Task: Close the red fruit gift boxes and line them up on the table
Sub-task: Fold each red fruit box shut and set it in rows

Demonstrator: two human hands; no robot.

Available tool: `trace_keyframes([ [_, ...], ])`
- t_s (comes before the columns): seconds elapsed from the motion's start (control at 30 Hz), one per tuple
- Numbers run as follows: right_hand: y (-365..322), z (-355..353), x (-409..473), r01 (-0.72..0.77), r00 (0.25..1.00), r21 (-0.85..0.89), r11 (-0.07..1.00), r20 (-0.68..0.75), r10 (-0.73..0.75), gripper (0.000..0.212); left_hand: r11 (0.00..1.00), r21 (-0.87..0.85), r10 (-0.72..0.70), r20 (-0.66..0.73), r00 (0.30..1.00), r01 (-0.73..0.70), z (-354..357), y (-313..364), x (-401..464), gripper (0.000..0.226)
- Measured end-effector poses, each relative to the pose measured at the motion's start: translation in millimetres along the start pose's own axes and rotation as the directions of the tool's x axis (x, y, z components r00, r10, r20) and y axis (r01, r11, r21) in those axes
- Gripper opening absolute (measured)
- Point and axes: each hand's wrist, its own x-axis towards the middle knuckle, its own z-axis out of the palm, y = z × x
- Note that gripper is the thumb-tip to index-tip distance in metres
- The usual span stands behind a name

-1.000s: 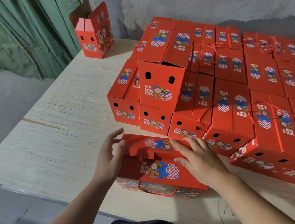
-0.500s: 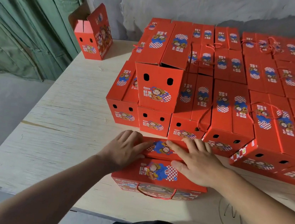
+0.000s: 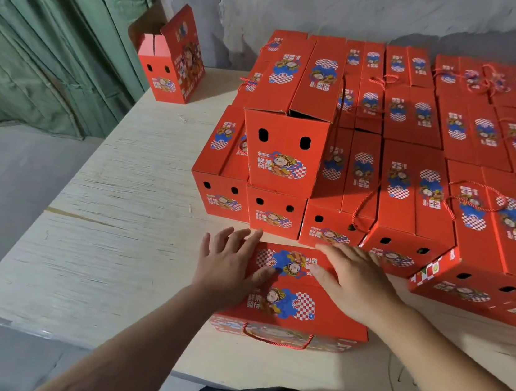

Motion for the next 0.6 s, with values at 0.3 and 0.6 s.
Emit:
trace_keyframes([
  [0.3, -3.8, 21.2, -3.9, 0.036, 0.998, -0.168, 0.985, -0.041, -0.043, 0.081, 0.961, -0.245, -0.149, -0.083, 0.985, 0.124, 1.3, -2.2, -16.7, 0.105],
  [0.6, -2.0, 5.1, 8.8, -0.010, 0.998, -0.064, 0.998, 0.065, 0.014, 0.091, 0.795, -0.587, -0.192, -0.006, 0.981, 0.152, -8.0, -2.5, -27.4, 0.100],
])
